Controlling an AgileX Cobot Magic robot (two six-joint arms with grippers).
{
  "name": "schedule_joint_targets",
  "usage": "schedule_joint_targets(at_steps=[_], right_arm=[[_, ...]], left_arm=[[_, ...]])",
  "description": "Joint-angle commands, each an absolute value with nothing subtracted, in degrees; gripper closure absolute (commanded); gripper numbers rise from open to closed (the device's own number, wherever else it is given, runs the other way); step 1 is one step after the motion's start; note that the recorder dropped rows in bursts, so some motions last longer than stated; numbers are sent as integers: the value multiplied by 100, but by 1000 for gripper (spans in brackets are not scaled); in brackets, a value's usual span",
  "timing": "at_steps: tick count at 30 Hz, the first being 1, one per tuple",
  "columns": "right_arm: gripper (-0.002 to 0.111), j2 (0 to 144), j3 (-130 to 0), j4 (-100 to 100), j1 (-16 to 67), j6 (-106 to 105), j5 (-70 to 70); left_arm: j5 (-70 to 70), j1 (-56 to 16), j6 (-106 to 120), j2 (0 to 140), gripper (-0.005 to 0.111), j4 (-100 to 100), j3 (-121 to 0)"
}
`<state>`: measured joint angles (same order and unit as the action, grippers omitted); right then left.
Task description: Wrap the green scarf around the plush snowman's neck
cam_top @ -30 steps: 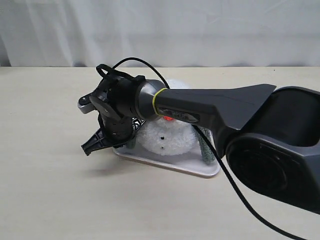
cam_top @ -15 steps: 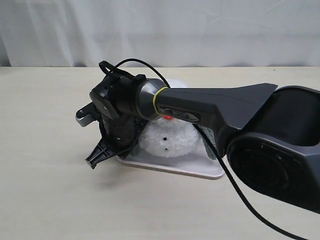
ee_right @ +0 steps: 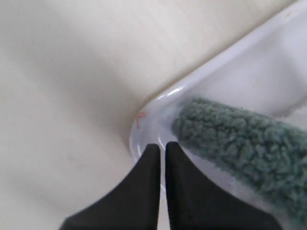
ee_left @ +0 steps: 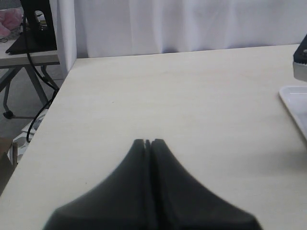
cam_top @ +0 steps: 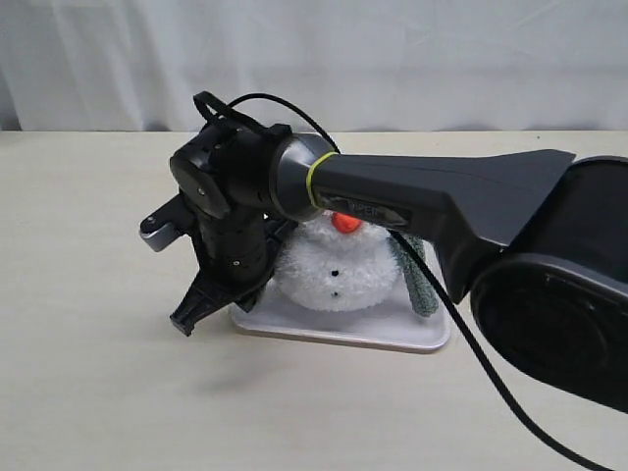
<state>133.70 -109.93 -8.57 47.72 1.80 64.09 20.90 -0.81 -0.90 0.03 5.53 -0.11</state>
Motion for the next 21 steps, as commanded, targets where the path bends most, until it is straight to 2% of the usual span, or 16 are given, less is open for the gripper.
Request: schedule_joint_targets(at_steps=[1,5,8,11,14,21], right_arm=[[104,12959,-10925,-888,5036,260,6449],[94,12571,-10644,-1514,5256,1078,6262],[81,12229,-10318,-1815,5273,1933,6175],[63,11933,-9818,-2109,5273,2909,6097],[49,11694,-9166,-2452,5273,3838,5559],[47,11660,-7795,-2504,5262,5298,3070]], left_arm=[[2034,-76,-98,0,107,546,0],[2034,-76,-98,0,107,546,0],[2034,-76,-98,0,107,546,0],[2034,-76,-98,0,107,546,0],[2034,-76,-98,0,107,546,0],[2034,-76,-98,0,107,546,0]])
